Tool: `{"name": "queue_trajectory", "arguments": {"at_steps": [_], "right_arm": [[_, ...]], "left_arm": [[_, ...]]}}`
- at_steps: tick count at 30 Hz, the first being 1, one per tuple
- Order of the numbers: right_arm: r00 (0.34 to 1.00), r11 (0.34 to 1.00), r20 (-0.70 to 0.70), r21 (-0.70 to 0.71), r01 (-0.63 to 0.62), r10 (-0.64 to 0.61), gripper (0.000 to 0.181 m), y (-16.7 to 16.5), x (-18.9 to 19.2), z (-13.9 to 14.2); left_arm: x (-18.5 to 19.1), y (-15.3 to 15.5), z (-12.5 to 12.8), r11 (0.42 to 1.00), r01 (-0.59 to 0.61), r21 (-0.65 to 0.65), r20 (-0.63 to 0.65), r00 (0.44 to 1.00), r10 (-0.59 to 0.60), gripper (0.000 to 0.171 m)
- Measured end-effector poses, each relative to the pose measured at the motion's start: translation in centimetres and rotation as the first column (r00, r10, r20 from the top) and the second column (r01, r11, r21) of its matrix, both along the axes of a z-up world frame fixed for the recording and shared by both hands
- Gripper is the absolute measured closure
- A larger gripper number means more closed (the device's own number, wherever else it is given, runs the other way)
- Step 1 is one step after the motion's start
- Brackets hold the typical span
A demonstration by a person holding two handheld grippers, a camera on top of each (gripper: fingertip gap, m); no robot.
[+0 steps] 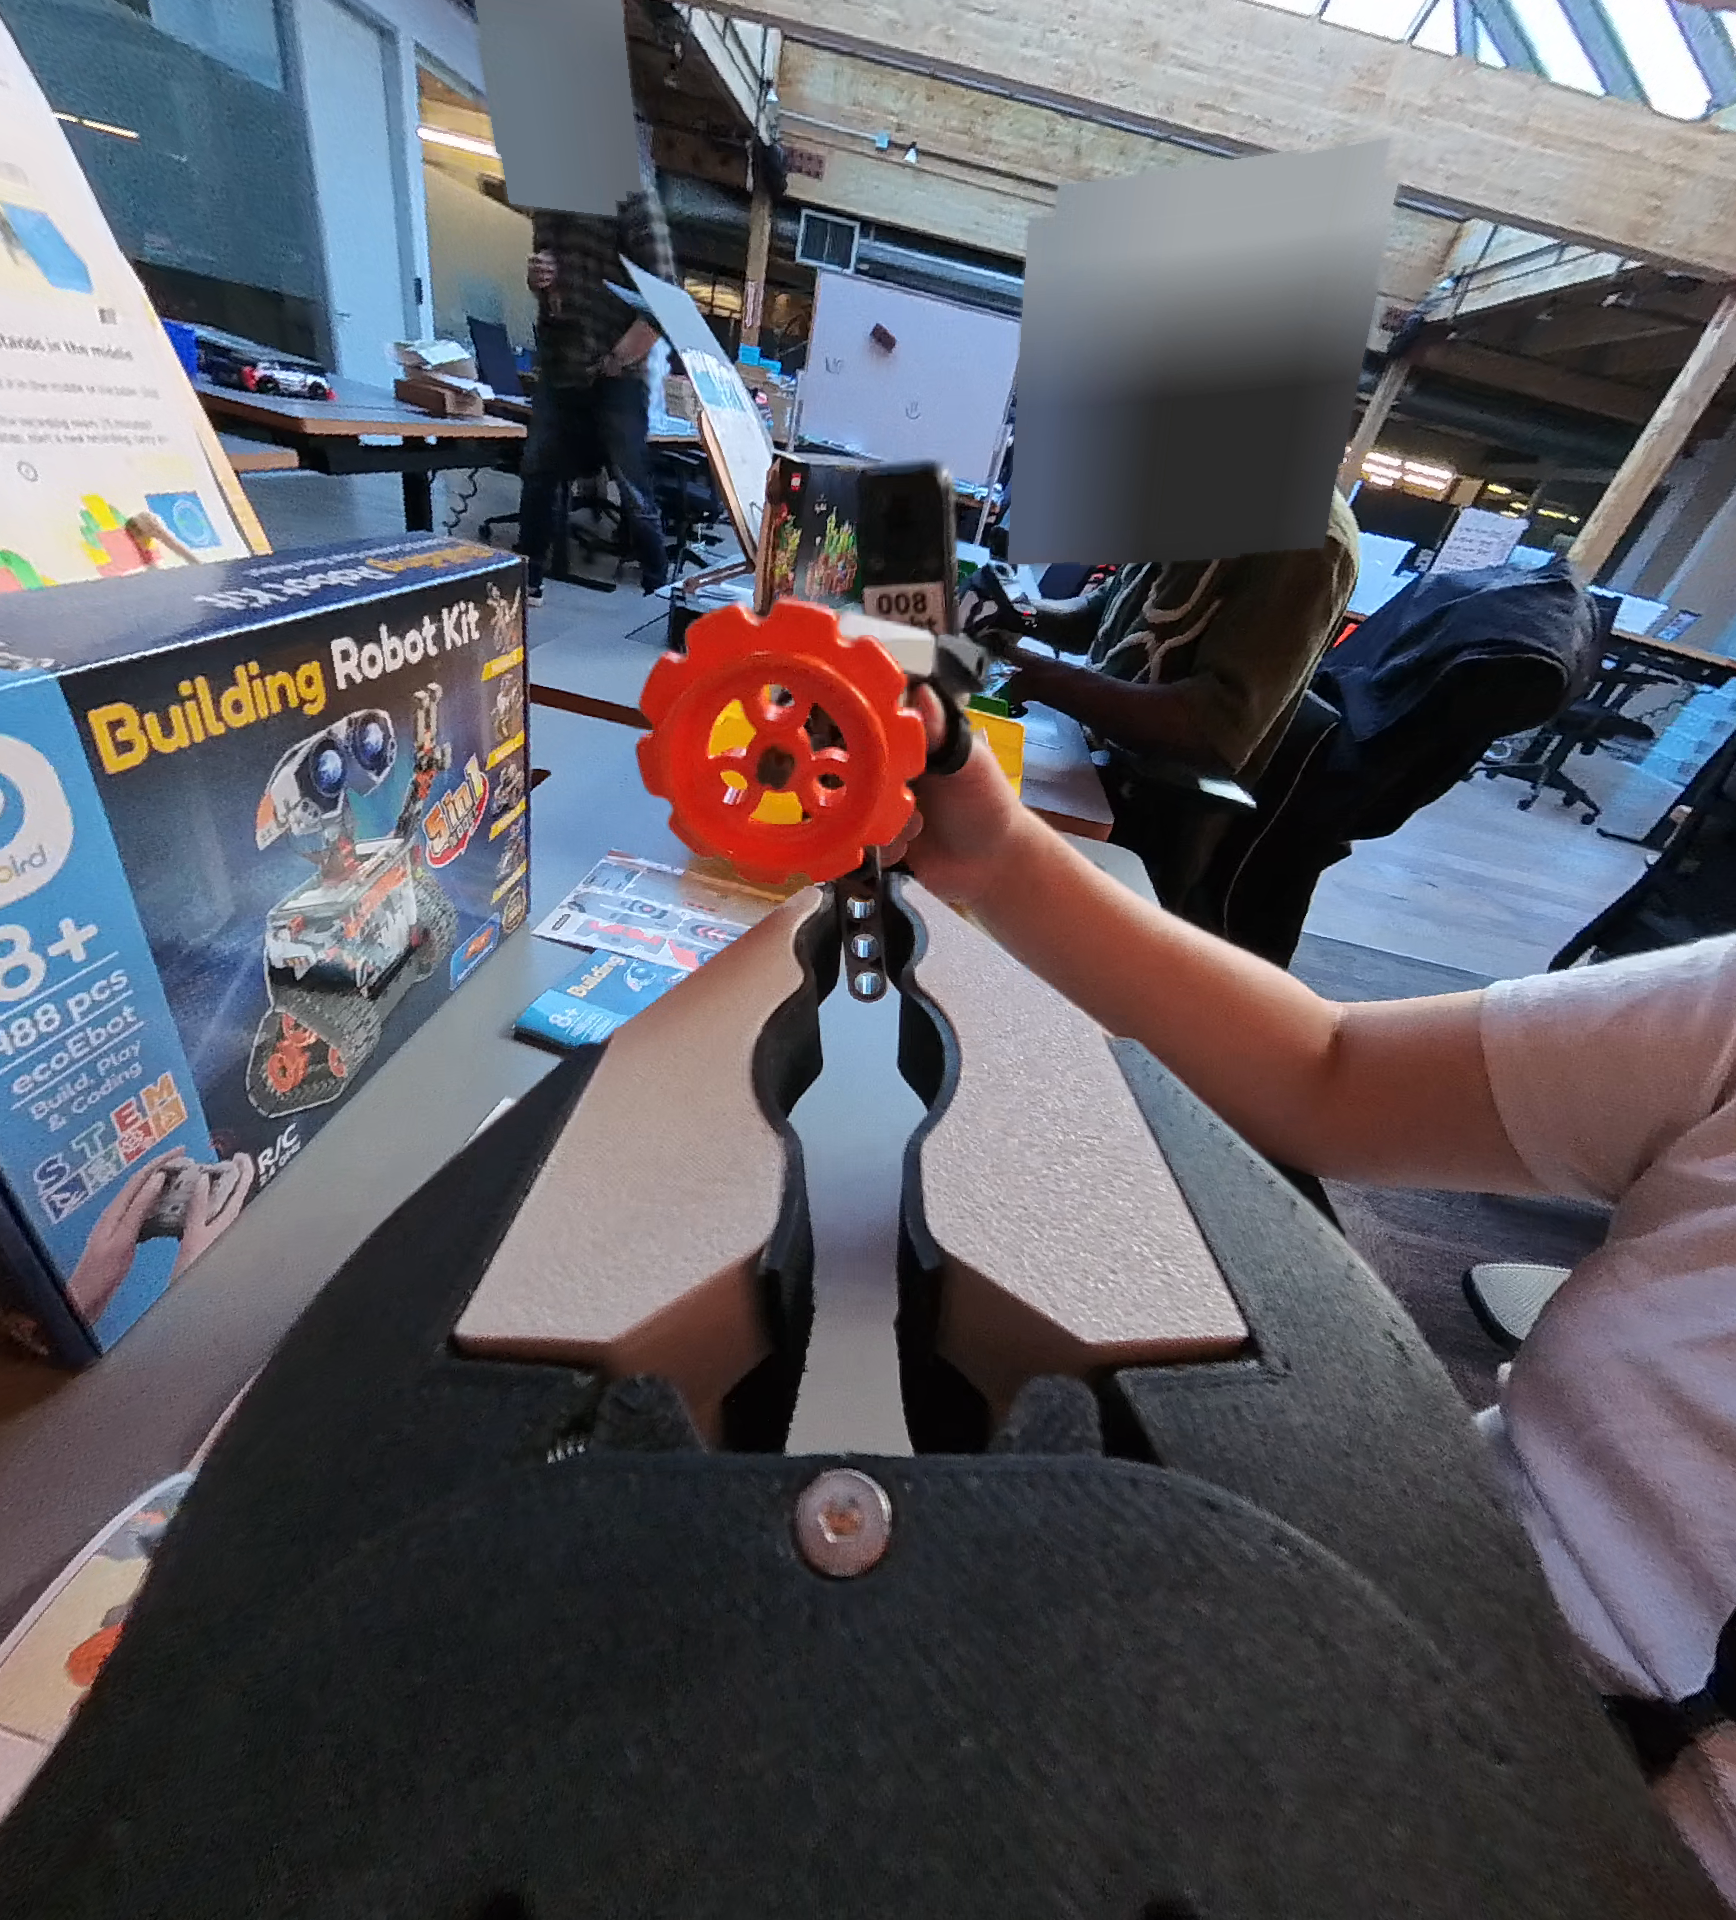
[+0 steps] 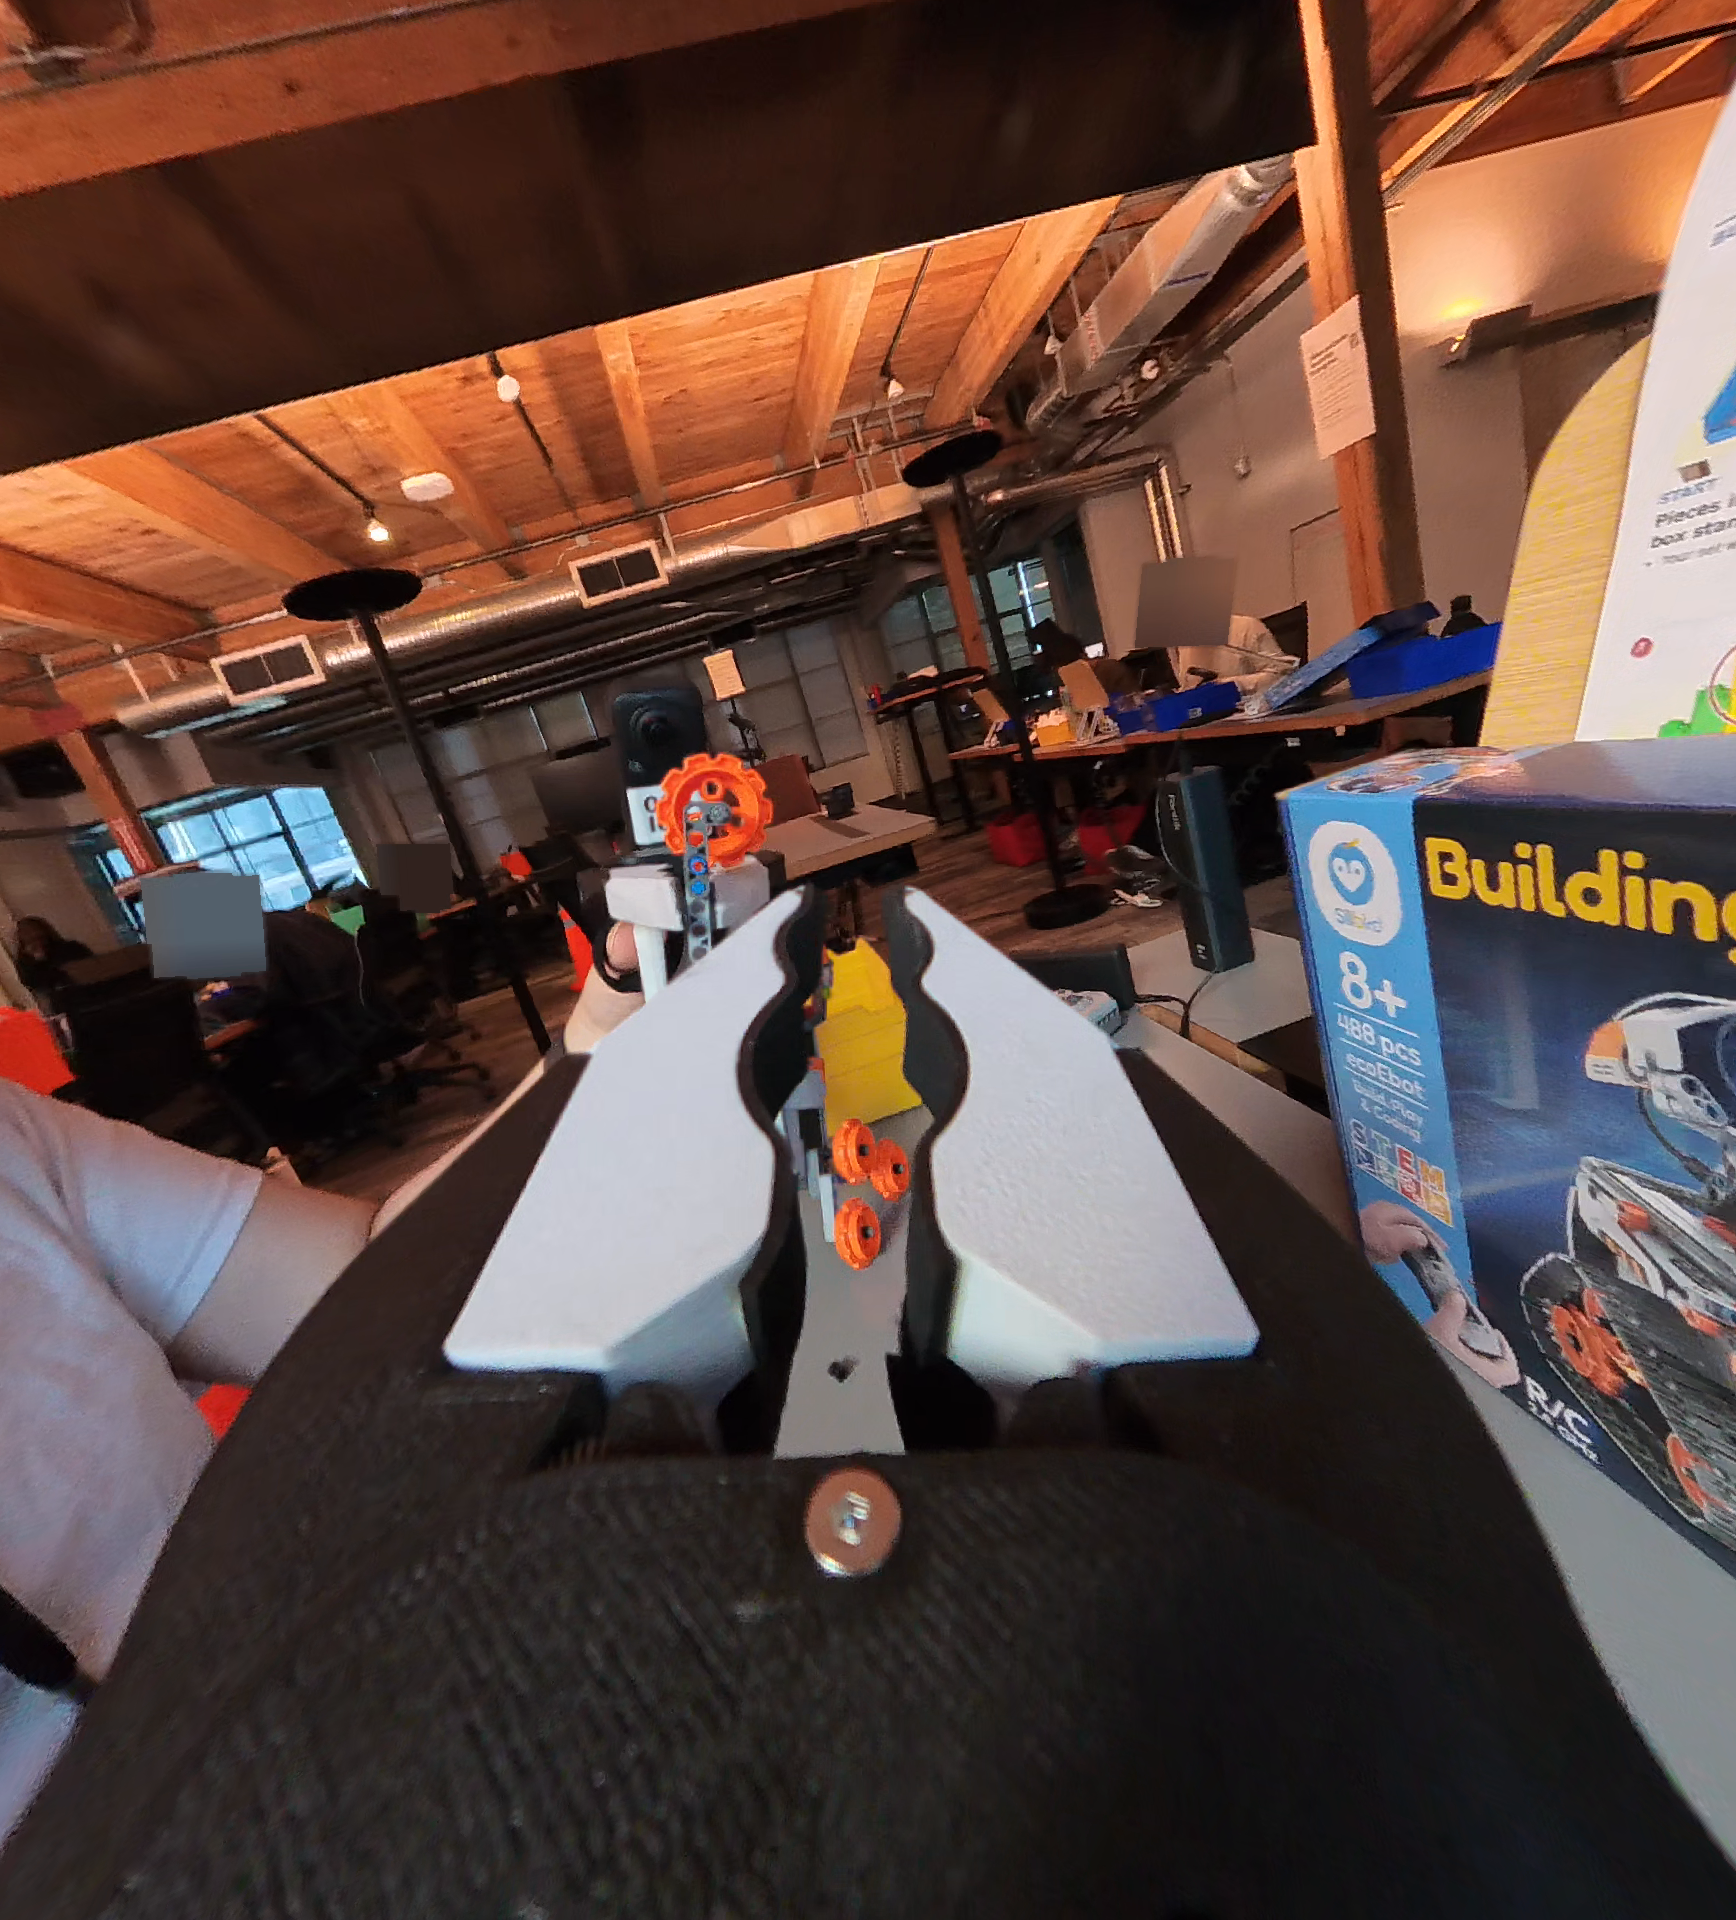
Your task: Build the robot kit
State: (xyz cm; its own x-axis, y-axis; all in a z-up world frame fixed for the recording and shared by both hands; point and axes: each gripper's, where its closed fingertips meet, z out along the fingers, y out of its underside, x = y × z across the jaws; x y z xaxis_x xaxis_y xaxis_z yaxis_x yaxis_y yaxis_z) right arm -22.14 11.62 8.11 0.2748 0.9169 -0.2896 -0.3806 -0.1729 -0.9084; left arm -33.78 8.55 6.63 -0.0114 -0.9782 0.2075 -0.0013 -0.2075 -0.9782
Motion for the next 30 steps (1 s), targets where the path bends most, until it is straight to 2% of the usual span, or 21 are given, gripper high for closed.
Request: {"name": "queue_trajectory", "arguments": {"at_steps": [3,8,11,18,30], "right_arm": [[1.0,1.0,-0.023,-0.005,-0.003,0.003,0.174,-0.1,0.0,0.4],[0.994,0.997,0.081,0.012,0.074,-0.075,0.175,0.9,-0.6,-1.0],[0.991,0.997,0.106,-0.015,0.08,-0.078,0.175,1.2,-1.1,-1.7],[0.971,0.992,0.201,0.021,0.126,-0.128,0.175,1.4,-1.7,-2.4],[0.972,0.991,0.192,0.011,0.133,-0.133,0.175,1.7,-1.6,-2.7]], "left_arm": [[0.1,0.0,0.3,1.0,-0.014,-0.001,0.007,1.0,0.014,0.167],[-0.1,0.0,0.6,0.999,-0.032,0.044,0.01,0.999,0.031,0.167],[-0.1,-0.1,0.6,0.999,-0.029,0.036,0.013,1.0,0.028,0.166],[-0.6,-0.4,1.2,0.997,-0.032,0.076,0.018,0.999,0.03,0.167],[-0.9,0.4,0.7,0.993,-0.077,0.088,-0.011,0.997,0.078,0.166]]}}
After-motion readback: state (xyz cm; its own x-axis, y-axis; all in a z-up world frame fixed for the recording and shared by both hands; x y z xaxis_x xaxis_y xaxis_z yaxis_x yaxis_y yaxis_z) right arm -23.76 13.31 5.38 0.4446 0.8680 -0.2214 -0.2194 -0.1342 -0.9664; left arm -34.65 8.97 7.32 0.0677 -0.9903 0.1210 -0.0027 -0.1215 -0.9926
